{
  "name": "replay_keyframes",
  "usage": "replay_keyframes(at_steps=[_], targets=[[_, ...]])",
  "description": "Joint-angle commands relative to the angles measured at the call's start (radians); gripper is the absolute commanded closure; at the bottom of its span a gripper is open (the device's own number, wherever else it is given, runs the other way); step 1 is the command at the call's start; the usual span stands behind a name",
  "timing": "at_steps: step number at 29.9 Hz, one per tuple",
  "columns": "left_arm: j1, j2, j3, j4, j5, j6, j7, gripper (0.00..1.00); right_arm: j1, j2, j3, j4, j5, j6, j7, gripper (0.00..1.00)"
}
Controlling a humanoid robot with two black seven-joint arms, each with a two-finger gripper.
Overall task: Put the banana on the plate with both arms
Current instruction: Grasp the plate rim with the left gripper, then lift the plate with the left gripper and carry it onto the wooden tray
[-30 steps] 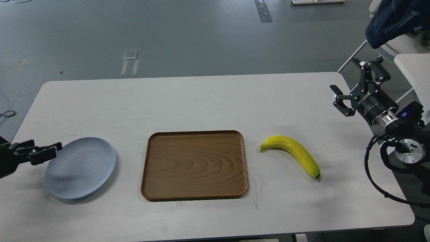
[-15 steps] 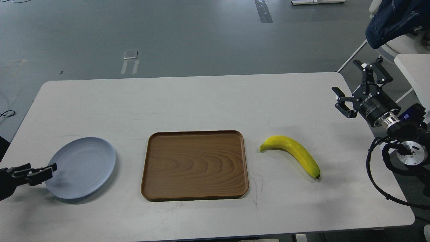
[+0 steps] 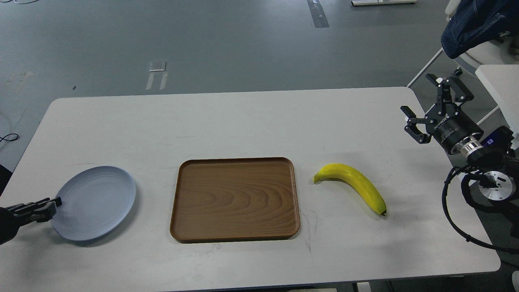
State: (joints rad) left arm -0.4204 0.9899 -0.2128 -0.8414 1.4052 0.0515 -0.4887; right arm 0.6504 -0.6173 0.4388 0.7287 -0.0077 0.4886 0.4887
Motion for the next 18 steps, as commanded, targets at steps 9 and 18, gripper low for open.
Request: replay_keyframes(at_steps=[9,18], targets=[[-0.023,0.009,-0.005,-0.027,-0.003,-0.002,0.000,1.00,0.000,0.002,0.000,-0.003,0.000,0.000,0.000,0.00],[-0.149,0.050,-0.004,-0.102,-0.029,-0.048,0.000,1.00,0.000,0.002,-0.002,-0.006,0.000,0.000,0.000,0.00]])
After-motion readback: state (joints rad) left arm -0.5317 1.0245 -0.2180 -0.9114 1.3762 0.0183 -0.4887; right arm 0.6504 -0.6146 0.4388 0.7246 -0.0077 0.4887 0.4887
